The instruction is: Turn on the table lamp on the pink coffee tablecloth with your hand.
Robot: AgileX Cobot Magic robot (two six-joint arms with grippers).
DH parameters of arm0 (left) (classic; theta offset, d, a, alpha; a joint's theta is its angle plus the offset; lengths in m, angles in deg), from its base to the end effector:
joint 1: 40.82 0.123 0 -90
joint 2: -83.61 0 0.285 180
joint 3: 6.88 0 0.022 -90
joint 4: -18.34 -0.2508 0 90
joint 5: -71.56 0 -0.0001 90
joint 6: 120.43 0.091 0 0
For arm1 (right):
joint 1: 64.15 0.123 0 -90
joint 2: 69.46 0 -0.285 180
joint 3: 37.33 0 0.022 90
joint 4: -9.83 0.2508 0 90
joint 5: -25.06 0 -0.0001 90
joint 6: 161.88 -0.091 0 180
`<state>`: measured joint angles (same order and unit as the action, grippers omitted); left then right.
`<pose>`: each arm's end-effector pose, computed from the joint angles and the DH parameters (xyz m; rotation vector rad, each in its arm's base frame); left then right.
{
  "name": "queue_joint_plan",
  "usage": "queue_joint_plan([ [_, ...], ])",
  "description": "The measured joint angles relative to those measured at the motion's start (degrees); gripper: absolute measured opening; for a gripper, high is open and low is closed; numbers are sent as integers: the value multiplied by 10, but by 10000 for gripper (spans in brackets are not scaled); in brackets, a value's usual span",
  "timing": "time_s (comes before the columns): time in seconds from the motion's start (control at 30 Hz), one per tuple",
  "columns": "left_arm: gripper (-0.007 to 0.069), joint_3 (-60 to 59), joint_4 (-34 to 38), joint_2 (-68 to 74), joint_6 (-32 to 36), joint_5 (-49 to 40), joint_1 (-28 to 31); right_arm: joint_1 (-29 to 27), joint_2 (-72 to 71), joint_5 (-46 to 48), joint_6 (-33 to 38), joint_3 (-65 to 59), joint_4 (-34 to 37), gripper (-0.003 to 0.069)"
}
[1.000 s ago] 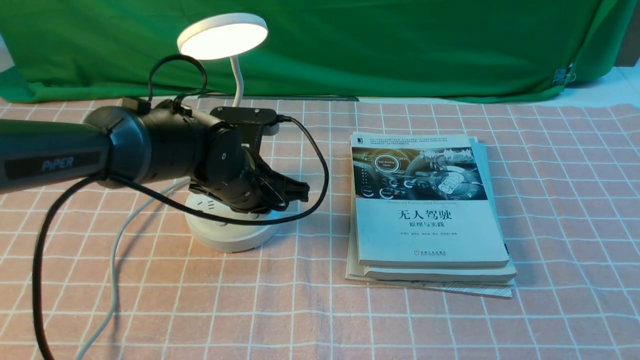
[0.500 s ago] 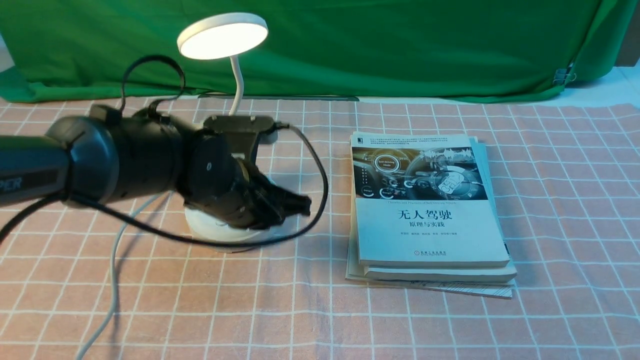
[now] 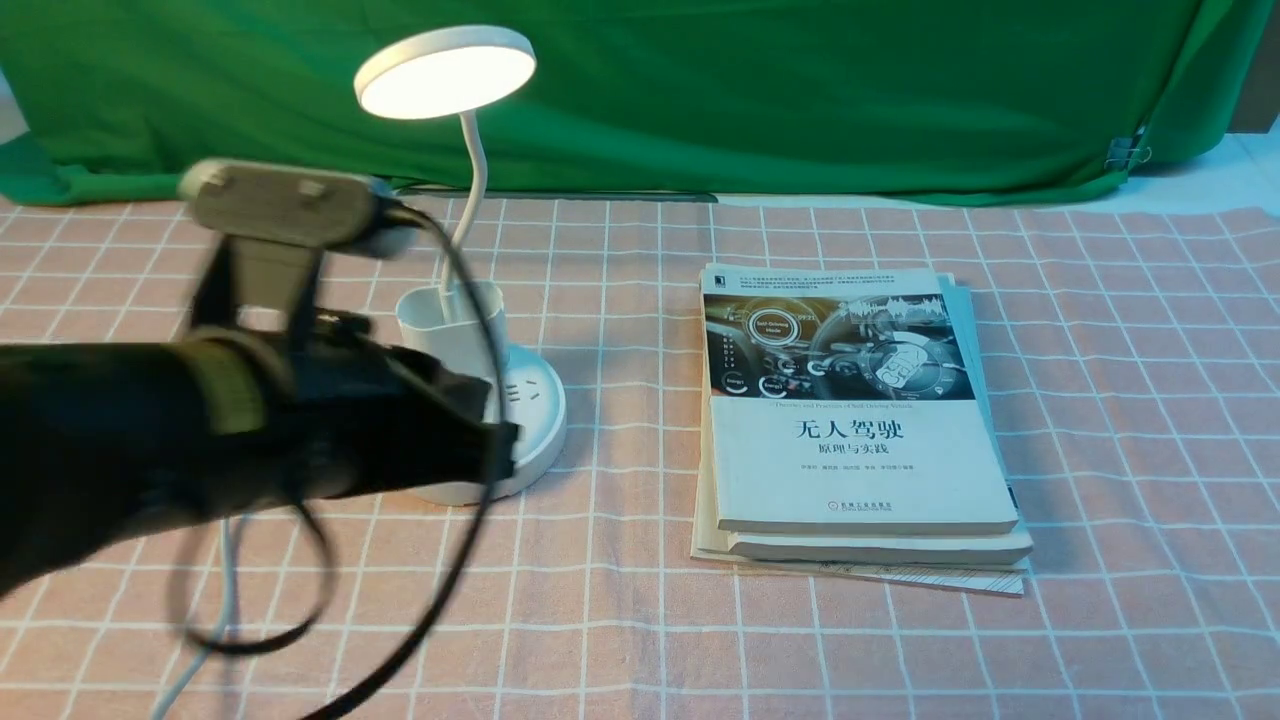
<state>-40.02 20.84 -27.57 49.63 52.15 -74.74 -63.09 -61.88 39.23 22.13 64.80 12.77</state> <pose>0.1856 -0.1264 0.3109 0.4133 2.1177 -0.4901 0.0554 0.0022 0.1871 -0.0429 1.7379 0.0096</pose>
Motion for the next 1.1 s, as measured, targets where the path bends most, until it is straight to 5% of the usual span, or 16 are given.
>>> queue_joint_plan([
  [0.47, 0, -168, -25, -372, 33, 46, 0, 0, 0, 0, 0, 0, 0, 241],
  [1.1, 0, -186, -66, -407, 74, 84, 0, 0, 0, 0, 0, 0, 0, 241],
])
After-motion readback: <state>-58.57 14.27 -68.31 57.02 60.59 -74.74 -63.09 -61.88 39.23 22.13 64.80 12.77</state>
